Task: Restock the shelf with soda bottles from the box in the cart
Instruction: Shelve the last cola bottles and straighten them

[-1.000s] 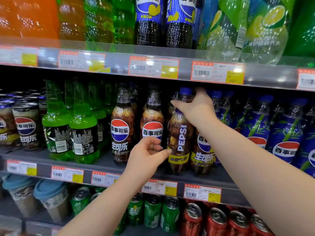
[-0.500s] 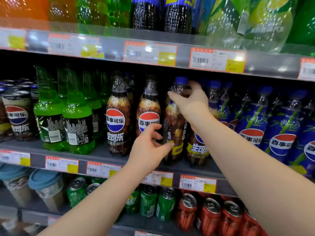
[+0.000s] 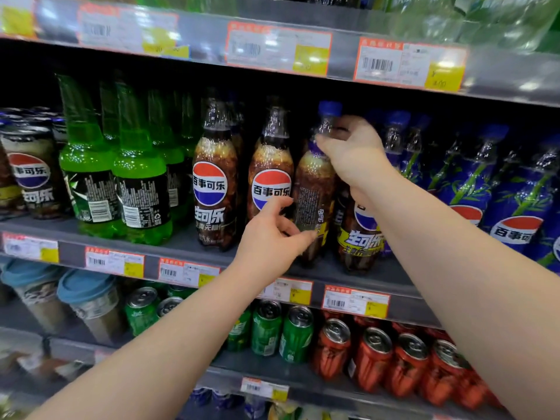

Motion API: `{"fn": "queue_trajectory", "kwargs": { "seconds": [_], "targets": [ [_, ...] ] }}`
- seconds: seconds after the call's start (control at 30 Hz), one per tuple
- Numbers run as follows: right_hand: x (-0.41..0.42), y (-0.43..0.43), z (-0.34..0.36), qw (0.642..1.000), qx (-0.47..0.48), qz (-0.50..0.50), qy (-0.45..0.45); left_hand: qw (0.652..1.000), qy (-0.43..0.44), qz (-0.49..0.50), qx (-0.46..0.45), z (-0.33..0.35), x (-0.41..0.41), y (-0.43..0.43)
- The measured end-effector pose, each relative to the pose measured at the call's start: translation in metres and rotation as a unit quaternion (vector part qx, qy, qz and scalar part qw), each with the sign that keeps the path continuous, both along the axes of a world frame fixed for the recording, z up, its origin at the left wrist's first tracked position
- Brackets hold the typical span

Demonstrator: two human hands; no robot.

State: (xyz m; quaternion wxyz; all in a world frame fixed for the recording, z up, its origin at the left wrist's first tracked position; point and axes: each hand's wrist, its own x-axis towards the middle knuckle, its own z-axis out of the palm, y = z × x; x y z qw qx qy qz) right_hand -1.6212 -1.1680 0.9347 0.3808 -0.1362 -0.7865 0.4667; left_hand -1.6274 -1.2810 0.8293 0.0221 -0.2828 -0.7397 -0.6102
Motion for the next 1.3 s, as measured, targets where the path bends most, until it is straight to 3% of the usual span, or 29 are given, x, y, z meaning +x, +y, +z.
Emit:
{"fn": "queue_trajectory", "kwargs": {
  "seconds": [0.3,0.47,0.73,0.97,1.1,1.3],
  "targets": [
    [0.0,-0.001,-0.002,0.996,0.057,-0.059,-0.042,1.0,0.008,-0.005,0.006,-0.002,-0.005,-0.002],
    [0.006,0.005,0.002,0.999,0.02,-0.015,-0.039,1.0,0.006,-0.014,0.019,-0.006,-0.01,-0.005],
    [0.005,0.002,0.006,0.991,0.098,-0.06,-0.065,0.999,0.026,0.015,0.037,-0.01,-0.014,-0.01],
    [0.007,0.004,0.008,0.996,0.067,-0.013,-0.066,0.991,0.072,0.1,0.056,-0.007,-0.019,-0.024],
    [0.007,0.003,0.008,0.987,0.132,-0.057,-0.067,0.991,0.073,0.112,0.018,-0.008,-0.024,-0.027],
    [0.006,0.006,0.011,0.991,0.102,-0.019,-0.083,0.991,0.07,0.11,-0.031,-0.014,-0.029,-0.026]
  ]
}}
